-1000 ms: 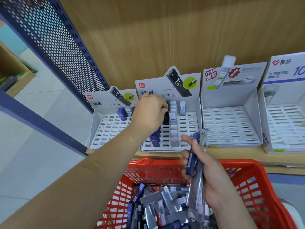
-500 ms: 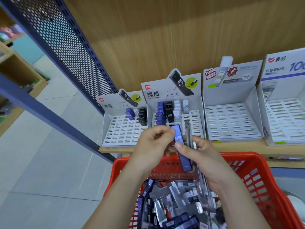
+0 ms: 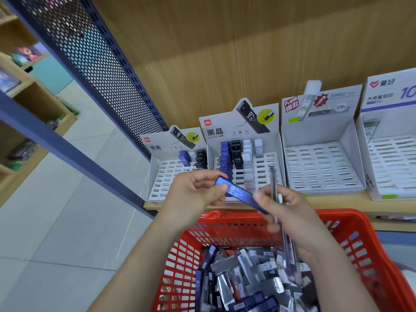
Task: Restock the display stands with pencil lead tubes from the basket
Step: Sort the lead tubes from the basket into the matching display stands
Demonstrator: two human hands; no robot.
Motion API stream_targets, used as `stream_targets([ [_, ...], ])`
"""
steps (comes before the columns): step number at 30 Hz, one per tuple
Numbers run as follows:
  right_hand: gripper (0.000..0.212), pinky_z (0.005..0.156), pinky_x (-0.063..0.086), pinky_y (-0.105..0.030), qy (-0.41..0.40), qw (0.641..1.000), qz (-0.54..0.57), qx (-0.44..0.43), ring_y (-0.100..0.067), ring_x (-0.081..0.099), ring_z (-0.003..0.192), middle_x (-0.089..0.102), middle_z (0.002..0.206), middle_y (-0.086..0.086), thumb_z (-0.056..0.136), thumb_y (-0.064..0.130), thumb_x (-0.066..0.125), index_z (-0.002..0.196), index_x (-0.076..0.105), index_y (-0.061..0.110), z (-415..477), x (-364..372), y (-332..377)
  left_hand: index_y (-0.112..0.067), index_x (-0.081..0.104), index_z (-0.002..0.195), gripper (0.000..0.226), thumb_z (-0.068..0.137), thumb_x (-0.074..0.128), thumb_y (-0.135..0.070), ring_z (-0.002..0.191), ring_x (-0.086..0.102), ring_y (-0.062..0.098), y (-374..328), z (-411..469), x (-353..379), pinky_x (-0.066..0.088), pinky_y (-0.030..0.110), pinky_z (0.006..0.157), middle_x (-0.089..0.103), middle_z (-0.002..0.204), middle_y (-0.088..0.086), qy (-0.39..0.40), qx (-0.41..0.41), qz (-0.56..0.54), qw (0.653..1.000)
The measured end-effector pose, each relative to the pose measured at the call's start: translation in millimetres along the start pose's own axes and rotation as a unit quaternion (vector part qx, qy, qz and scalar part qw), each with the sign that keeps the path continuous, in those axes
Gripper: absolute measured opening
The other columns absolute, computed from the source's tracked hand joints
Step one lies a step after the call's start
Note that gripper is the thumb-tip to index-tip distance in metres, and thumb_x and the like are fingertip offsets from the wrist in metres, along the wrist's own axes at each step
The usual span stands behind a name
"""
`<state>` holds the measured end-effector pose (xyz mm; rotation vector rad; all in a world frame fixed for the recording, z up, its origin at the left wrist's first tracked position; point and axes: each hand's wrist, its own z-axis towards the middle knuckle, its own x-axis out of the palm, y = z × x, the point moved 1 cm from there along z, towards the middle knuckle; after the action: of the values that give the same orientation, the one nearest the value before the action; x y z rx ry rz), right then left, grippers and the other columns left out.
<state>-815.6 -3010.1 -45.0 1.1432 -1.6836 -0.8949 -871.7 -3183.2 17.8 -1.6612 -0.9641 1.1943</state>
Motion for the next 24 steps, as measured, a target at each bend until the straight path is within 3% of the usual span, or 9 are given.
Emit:
stream_targets([
  [2,0.029,0.042,0.033,-0.019,-0.005,0.996,0.084,0.009,-0.011,0.041,0.054,0.054,0.071,-0.001,0.068,0.042,0.075,0.085,0.07,0.019,2,-1,-2,-0.009,0.071,0.098,0.015,0.085,0.066,-0.002,0.064,0.066,0.012,-2,8,-7,0.054,0.02,0.064,0.072,0.076,0.004,-0.038,0.027,-0.001,0.999],
  [5,0.041,0.038,0.029,-0.018,0.002,0.971,0.23,0.063,-0.011,0.04,0.052,0.053,0.076,-0.004,0.069,0.034,0.074,0.104,0.064,0.015,5,-7,-10,-0.013,0.071,0.096,0.016,0.09,0.061,-0.002,0.065,0.066,0.01,-5,26,-16,0.056,0.02,0.068,0.071,0.074,0.0,-0.104,0.069,0.034,0.992],
  [8,0.056,0.036,0.031,-0.018,0.003,0.949,0.306,0.071,-0.012,0.043,0.054,0.054,0.076,-0.006,0.06,0.031,0.085,0.108,0.06,0.018,8,-12,-13,-0.02,0.07,0.094,0.019,0.093,0.058,-0.006,0.068,0.066,0.007,-4,40,-29,0.057,0.024,0.075,0.07,0.075,-0.005,-0.171,0.096,0.077,0.978],
  [10,0.042,0.035,0.033,-0.017,-0.002,0.949,0.308,0.065,-0.013,0.046,0.056,0.054,0.076,-0.008,0.076,0.031,0.075,0.113,0.061,0.016,9,-13,-14,-0.029,0.068,0.088,0.026,0.094,0.056,-0.007,0.071,0.066,0.013,1,46,-43,0.057,0.033,0.078,0.068,0.076,-0.007,-0.214,0.114,0.125,0.962],
  [12,0.032,0.034,0.033,-0.016,-0.002,0.952,0.3,0.068,-0.015,0.049,0.06,0.055,0.076,-0.009,0.093,0.032,0.057,0.122,0.062,0.017,10,-13,-16,-0.027,0.068,0.09,0.024,0.094,0.054,-0.008,0.078,0.065,0.024,9,52,-56,0.054,0.037,0.079,0.067,0.078,-0.006,-0.23,0.122,0.195,0.945],
  [17,0.036,0.035,0.03,-0.016,0.002,0.967,0.242,0.081,-0.012,0.045,0.052,0.06,0.075,-0.008,0.087,0.048,0.056,0.118,0.068,0.035,10,0,-20,-0.012,0.07,0.105,0.02,0.094,0.054,-0.006,0.093,0.059,0.025,30,62,-72,0.043,0.026,0.08,0.068,0.097,0.004,-0.235,0.12,0.329,0.907],
  [19,0.036,0.035,0.028,-0.017,-0.002,0.974,0.211,0.083,-0.009,0.037,0.049,0.055,0.071,-0.005,0.088,0.053,0.054,0.116,0.07,0.036,11,5,-22,-0.012,0.07,0.105,0.02,0.094,0.054,-0.007,0.096,0.059,0.024,31,66,-76,0.041,0.024,0.083,0.069,0.102,0.004,-0.234,0.114,0.326,0.909],
  [24,0.037,0.034,0.028,-0.017,-0.008,0.96,0.262,0.093,-0.008,0.033,0.047,0.045,0.066,-0.002,0.097,0.043,0.053,0.118,0.07,0.018,21,3,-32,-0.023,0.064,0.093,0.023,0.092,0.053,-0.004,0.081,0.056,0.016,10,63,-55,0.05,0.034,0.08,0.06,0.083,-0.011,-0.227,0.198,0.22,0.928],
])
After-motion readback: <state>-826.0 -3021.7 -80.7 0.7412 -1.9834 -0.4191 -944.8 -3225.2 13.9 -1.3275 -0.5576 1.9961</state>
